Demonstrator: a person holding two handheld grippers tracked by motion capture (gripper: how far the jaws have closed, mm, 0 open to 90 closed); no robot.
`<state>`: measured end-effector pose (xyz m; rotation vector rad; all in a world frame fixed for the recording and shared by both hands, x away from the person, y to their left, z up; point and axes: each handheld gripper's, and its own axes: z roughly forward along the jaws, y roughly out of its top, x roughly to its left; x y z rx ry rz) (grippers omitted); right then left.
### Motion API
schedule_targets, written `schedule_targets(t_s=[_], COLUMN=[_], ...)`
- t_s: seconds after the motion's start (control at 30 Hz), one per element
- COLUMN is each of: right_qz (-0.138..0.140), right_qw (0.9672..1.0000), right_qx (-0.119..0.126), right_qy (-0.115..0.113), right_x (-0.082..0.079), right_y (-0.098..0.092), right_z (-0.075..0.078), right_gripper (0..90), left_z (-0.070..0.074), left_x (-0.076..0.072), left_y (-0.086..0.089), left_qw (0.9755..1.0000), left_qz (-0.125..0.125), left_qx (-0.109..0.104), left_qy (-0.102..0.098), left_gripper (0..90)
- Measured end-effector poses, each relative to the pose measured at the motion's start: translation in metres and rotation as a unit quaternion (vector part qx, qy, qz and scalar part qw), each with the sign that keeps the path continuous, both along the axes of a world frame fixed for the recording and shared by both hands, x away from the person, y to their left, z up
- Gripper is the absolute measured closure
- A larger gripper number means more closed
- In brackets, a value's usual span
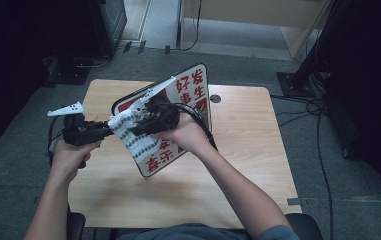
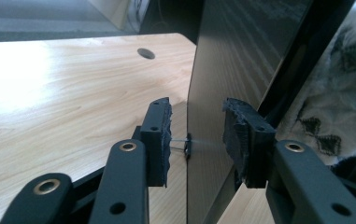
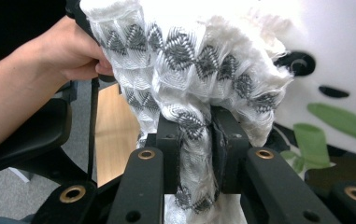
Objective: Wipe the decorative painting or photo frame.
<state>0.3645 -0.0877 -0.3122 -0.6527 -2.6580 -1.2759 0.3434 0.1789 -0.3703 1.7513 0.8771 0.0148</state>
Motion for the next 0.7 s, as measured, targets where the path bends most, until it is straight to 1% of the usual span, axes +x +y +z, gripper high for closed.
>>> schedule_targets(t_s=[0.03,0.17,0.3,0.4,0.47,0.53,0.7], right_qz=[-0.001,0.000,-0.001,-0.001,-0.002,-0.002,0.000], right_qw=[1.0000,1.0000,1.0000,0.9999,0.9999,0.9999,0.9999], right_qx=[-0.001,-0.002,-0.004,-0.003,-0.004,-0.002,-0.001], right_qy=[0.003,0.004,0.006,0.011,0.013,0.014,0.015], right_x=[0.000,-0.001,-0.001,-0.001,-0.002,-0.002,-0.002], right_y=[0.000,0.000,-0.001,-0.001,-0.001,-0.001,-0.002], right_z=[-0.001,-0.005,-0.009,-0.012,-0.014,-0.015,-0.020], right_gripper=[76.0,75.9,76.0,76.0,76.0,76.0,76.0], left_z=[0.000,0.002,0.003,0.003,0.002,0.002,0.003], left_x=[0.000,-0.001,-0.001,-0.001,0.000,0.000,0.000], left_y=[0.000,0.000,0.000,0.000,0.000,0.000,0.000], left_qw=[1.0000,1.0000,1.0000,0.9999,0.9998,0.9998,0.9998], left_qz=[0.000,0.000,-0.001,-0.005,-0.008,-0.012,-0.014], left_qx=[0.001,0.000,0.002,-0.001,-0.005,-0.002,0.000], left_qy=[0.000,-0.001,0.008,0.011,0.017,0.016,0.017], left_gripper=[61.9,64.7,66.8,69.5,70.9,71.3,72.0])
